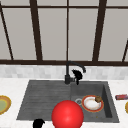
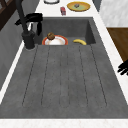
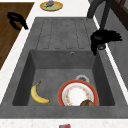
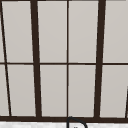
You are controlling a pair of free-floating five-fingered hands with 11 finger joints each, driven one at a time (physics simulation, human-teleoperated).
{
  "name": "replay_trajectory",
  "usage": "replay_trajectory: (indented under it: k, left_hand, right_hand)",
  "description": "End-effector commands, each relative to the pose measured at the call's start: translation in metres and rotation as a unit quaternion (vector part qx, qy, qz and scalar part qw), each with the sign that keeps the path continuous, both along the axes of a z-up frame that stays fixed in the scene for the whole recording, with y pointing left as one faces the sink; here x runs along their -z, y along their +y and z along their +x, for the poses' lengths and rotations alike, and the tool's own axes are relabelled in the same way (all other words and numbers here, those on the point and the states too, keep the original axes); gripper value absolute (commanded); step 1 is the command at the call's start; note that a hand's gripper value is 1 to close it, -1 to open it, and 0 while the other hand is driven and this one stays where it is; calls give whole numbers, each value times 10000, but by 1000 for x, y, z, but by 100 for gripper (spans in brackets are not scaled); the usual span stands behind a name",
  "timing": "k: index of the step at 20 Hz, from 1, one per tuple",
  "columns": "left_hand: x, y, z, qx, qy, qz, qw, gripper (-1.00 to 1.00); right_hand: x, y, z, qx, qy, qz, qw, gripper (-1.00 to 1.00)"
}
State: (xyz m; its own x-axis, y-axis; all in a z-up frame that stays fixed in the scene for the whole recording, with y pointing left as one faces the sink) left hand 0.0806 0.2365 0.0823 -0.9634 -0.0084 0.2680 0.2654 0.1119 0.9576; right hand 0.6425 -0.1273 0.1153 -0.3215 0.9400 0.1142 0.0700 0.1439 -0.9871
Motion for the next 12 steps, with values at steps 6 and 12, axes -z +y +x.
replay_trajectory:
  k: [6, 12]
  left_hand:
    - [0, 0, 0, 0, 0, 0, 10000, 0]
    - [0, 0, 0, 0, 0, 0, 10000, 0]
  right_hand:
    - [0, 36, -6, 384, 656, -752, 9943, 100]
    - [6, 24, -5, 957, 908, -862, 9875, 100]
